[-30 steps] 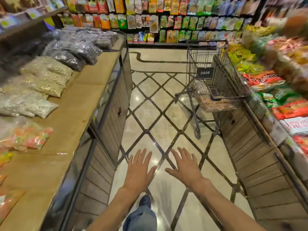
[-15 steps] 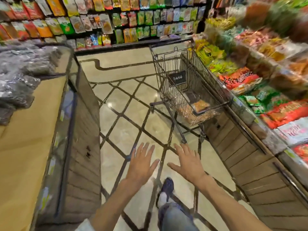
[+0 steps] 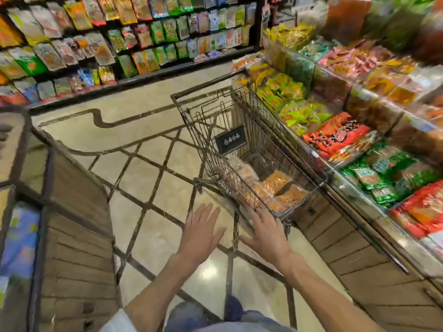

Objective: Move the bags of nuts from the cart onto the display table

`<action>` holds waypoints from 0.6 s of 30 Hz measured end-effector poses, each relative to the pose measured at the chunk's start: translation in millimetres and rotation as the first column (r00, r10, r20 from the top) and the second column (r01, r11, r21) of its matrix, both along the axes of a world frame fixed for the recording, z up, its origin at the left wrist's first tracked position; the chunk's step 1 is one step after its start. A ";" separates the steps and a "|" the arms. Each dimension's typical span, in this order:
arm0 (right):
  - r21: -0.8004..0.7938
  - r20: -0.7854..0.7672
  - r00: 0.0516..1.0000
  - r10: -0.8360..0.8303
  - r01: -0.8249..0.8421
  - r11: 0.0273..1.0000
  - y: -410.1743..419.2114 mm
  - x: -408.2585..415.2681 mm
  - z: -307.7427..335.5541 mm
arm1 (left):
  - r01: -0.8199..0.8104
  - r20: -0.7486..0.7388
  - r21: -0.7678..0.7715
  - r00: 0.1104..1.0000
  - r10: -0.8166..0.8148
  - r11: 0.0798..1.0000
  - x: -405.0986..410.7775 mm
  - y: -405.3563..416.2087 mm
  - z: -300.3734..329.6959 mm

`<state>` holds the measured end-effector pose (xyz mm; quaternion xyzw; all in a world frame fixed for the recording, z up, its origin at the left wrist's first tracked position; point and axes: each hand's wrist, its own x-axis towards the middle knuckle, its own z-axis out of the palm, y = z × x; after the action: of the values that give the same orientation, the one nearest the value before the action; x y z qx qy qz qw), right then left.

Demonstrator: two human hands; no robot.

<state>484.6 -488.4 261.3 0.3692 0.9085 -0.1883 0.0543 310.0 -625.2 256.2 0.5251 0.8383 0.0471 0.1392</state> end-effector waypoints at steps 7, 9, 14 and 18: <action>-0.059 0.030 0.986 -0.164 0.166 0.984 99.3 -64.1 -18.3 | 0.146 -0.017 -0.035 0.989 -0.147 0.989 -83.6 129.6 -14.7; -0.091 0.031 0.975 -0.218 0.220 0.971 126.0 -84.7 -30.2 | 0.184 0.003 -0.041 0.983 -0.184 0.982 -111.9 165.8 -24.2; -0.176 0.044 0.918 -0.393 0.395 0.902 196.6 -150.8 -59.5 | 0.319 0.050 -0.073 0.948 -0.316 0.945 -195.4 272.7 -45.9; -0.174 0.093 0.870 -0.485 0.494 0.852 243.0 -196.5 -84.3 | 0.414 0.100 -0.158 0.910 -0.402 0.897 -257.6 356.1 -66.7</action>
<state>288.1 -245.4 177.0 0.5854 0.7606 -0.2741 0.0609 52.4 -269.0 189.5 0.6729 0.7055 -0.0401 0.2185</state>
